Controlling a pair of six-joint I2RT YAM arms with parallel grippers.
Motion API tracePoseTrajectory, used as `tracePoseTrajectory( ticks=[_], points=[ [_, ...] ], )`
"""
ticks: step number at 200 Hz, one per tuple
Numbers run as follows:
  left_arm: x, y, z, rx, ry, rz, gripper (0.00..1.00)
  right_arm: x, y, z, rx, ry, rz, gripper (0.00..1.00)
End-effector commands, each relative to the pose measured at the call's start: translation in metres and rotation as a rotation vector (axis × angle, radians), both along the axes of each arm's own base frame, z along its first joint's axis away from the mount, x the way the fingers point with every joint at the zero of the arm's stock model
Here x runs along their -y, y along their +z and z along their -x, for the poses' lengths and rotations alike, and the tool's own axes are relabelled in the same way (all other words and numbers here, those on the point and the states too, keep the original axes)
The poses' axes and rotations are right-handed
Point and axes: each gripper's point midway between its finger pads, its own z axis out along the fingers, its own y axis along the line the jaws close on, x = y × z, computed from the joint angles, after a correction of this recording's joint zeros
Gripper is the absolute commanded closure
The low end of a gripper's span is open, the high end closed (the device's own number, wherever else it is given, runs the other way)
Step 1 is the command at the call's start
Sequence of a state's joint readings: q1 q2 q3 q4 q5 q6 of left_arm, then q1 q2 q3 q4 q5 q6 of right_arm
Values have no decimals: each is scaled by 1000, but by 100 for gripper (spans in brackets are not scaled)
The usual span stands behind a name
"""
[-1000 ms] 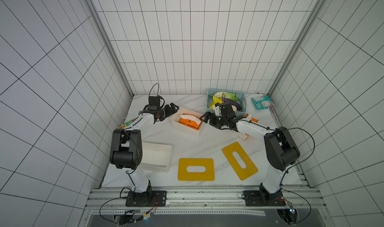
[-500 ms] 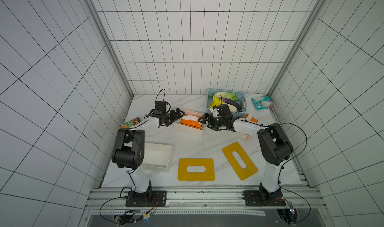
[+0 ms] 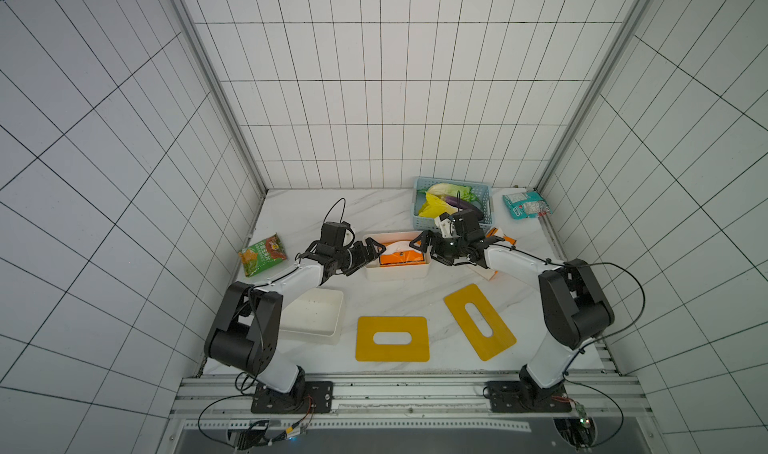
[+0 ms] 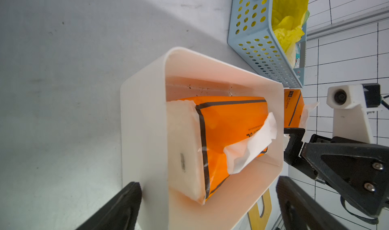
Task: Put the tissue paper into the tissue box
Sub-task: Move the tissue box to the center of the board, then pick up the box lid from the center of the board.
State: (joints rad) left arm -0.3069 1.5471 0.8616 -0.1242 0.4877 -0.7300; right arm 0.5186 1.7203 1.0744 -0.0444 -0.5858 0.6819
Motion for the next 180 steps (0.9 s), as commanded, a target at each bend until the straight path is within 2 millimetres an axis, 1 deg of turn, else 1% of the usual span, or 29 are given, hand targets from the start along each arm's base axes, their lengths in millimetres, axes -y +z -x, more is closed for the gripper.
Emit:
tracePoseTrajectory(
  ticks=[1, 14, 33, 44, 52, 62, 74, 87, 96, 105, 124, 144, 160, 180],
  points=[
    [3, 30, -5, 96, -14, 16, 2, 8, 14, 15, 66, 46, 40, 1],
    [-3, 41, -7, 129, -14, -28, 2, 17, 22, 19, 126, 66, 93, 1],
    [-15, 64, -8, 197, -12, -93, 2, 30, 36, 25, 214, 98, 167, 1],
    [-25, 77, -8, 234, -3, -135, 2, 32, 46, 33, 283, 145, 187, 1],
    [-33, 87, -7, 263, 5, -163, 2, 29, 54, 43, 345, 201, 197, 1],
    [-45, 99, -6, 302, 20, -196, 2, 22, 63, 59, 441, 300, 210, 1],
    [-59, 112, -4, 350, 38, -239, 2, 6, 70, 92, 561, 481, 211, 1],
    [-73, 125, -1, 413, 57, -300, 2, -9, 72, 131, 670, 688, 198, 1],
    [-82, 133, 2, 457, 65, -348, 2, -15, 70, 155, 727, 811, 192, 1],
    [-89, 140, 5, 494, 71, -394, 2, -20, 67, 175, 776, 908, 188, 1],
    [-104, 148, 9, 545, 88, -491, 2, -28, 57, 206, 841, 1051, 181, 0],
    [-115, 147, 12, 553, 108, -554, 2, -33, 40, 226, 871, 1152, 200, 1],
    [-115, 141, 13, 551, 104, -557, 2, -35, 25, 238, 871, 1216, 225, 2],
    [-115, 134, 14, 538, 98, -554, 2, -37, 9, 248, 863, 1267, 261, 3]
  ],
)
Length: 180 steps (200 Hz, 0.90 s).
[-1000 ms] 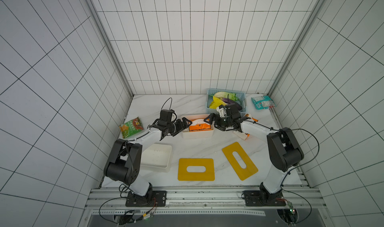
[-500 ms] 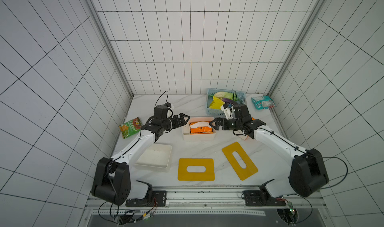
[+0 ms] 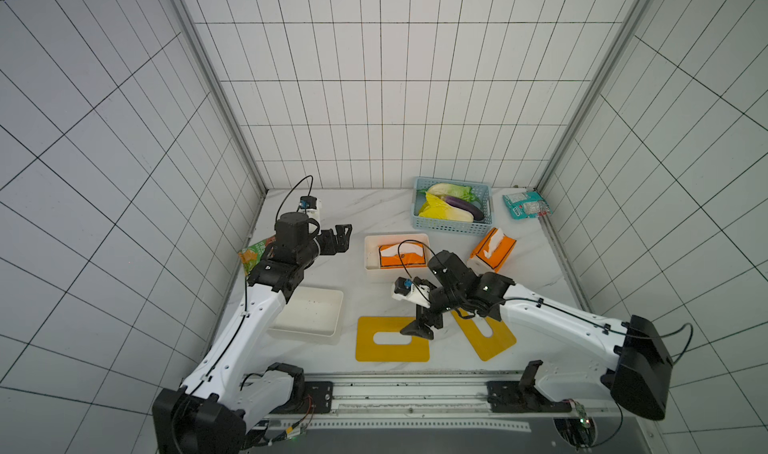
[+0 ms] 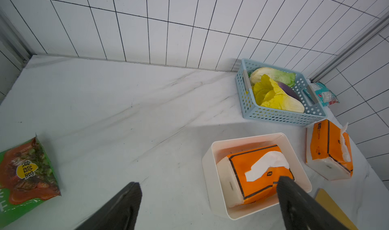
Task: Put the tissue paper into the tissue box
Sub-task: Pick up the box lid from the center of the board.
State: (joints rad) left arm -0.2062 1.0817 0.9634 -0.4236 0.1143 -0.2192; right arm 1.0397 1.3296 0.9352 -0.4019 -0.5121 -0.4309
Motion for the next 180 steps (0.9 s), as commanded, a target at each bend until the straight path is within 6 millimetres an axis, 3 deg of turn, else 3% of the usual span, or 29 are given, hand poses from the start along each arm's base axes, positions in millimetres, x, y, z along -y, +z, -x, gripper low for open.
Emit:
tracePoseTrajectory(
  ticks=[1, 102, 180],
  points=[
    [-9, -15, 2, -19, 15, -59, 2, 5, -27, 13, 57, 83, 83, 3],
    [-7, -11, 8, -6, 3, -48, 2, -5, -93, 38, 114, 108, 304, 14],
    [-8, -11, 10, -2, 4, -46, 2, -5, -123, 43, 138, 82, 416, 20]
  ],
)
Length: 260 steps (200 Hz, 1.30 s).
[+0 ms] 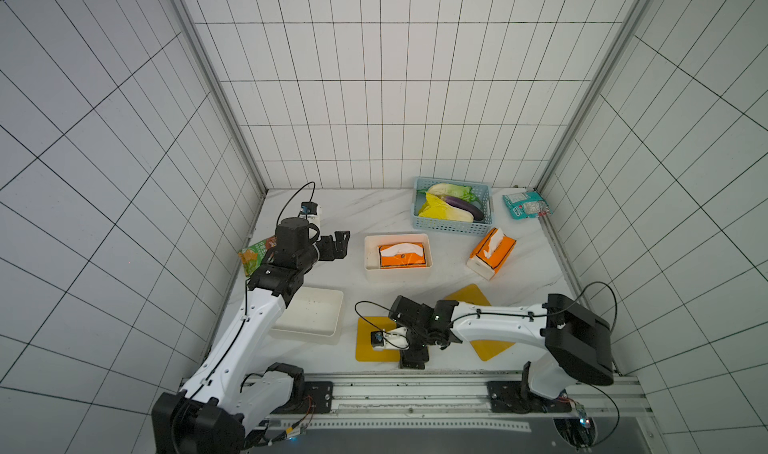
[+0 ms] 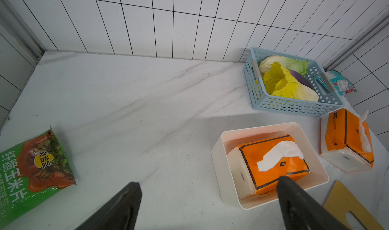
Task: Put the tissue paper into the tissue box
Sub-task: Pick up the box lid from the center of the board.
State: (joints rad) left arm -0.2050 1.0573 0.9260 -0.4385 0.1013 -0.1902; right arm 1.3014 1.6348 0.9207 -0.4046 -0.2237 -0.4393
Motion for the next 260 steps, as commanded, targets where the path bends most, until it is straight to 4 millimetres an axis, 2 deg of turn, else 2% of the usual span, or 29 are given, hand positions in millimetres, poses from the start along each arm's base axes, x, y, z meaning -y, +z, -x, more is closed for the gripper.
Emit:
tracePoseTrajectory(
  ticks=[1, 108, 212, 260],
  points=[
    [-3, 2, 2, 16, 4, -10, 2, -2, -3, -4, 36, -31, 22, 20],
    [-5, 1, 3, 16, 8, -14, 1, 8, -22, -1, 50, -41, 109, 27],
    [-5, 1, 4, 21, 8, -20, 1, 27, -41, 1, 59, -50, 231, 41],
    [-5, 1, 4, 19, 7, -20, 1, 32, -48, -1, 65, -59, 264, 54]
  ],
)
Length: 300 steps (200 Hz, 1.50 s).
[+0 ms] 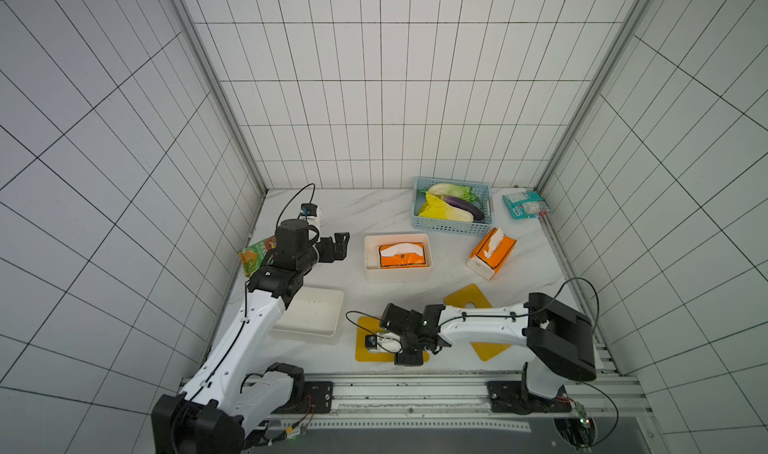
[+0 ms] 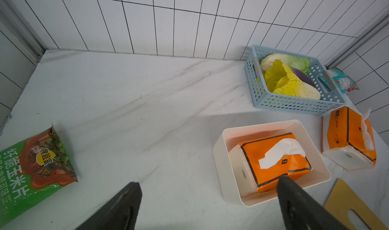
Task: Put the tissue paper into the tissue box
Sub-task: Pick up the box lid from the center of the board.
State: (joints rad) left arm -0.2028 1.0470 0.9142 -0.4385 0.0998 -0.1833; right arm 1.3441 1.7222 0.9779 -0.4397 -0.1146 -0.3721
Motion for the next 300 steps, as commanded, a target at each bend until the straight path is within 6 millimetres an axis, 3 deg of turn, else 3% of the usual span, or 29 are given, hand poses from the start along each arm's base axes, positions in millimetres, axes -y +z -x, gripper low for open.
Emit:
tracePoseTrajectory(
  ticks=[1, 61, 108, 173, 195, 226, 260, 300],
  points=[
    [-4, 3, 2, 19, 7, -13, 2, 35, -31, 4, 1, -9, 172, 55],
    [-5, 4, 2, 23, 13, -16, 2, 21, -17, 0, 7, -17, 103, 74],
    [-5, 6, 3, 29, 15, -16, 2, 5, 22, -12, 8, -50, -48, 80],
    [-4, 8, 3, 30, 27, 24, 2, 11, 72, -35, 44, -100, -196, 82],
    [5, 10, 8, -6, -27, 117, 2, 20, 89, -45, 71, -122, -235, 83],
    [20, 10, 19, -134, -145, 411, 1, 33, 108, -58, 112, -152, -277, 84],
    [52, 6, 38, -299, -351, 679, 3, 45, 121, -68, 142, -180, -306, 84],
    [88, -15, 59, -455, -461, 700, 8, 51, 129, -73, 161, -196, -321, 84]
  ],
)
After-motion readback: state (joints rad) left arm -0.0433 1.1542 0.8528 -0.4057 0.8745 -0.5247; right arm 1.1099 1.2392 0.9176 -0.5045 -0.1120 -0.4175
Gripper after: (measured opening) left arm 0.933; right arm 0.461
